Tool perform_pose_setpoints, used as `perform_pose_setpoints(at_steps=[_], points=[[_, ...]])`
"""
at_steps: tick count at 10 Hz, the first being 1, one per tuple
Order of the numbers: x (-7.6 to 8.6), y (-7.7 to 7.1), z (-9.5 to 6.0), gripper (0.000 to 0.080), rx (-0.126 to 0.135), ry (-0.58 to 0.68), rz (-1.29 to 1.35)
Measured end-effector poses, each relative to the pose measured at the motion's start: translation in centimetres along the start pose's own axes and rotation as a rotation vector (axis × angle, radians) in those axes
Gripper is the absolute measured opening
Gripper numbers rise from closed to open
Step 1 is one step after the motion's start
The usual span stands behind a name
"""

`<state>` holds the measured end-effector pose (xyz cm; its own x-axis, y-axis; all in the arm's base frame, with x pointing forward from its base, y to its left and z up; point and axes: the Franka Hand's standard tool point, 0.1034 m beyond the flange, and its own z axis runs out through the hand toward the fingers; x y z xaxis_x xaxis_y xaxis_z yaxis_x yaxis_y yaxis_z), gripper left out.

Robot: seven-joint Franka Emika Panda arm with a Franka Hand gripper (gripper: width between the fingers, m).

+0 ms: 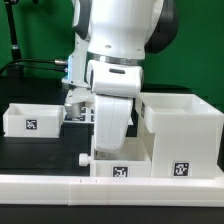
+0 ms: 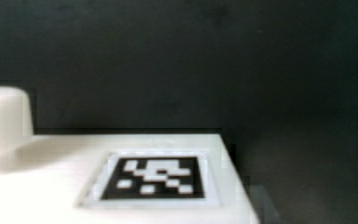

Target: Assemble drawer

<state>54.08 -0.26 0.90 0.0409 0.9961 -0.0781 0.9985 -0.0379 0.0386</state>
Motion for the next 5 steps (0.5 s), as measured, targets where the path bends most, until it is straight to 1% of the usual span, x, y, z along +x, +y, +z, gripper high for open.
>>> perform_pose_setpoints(at_steps=[2,5], points=[[0.02,0.0,-0.03,0.0042,0.007,-0.003,0.012],[-0.14,-0.01,-0.01,0.0042,0.007,-0.003,0.015]])
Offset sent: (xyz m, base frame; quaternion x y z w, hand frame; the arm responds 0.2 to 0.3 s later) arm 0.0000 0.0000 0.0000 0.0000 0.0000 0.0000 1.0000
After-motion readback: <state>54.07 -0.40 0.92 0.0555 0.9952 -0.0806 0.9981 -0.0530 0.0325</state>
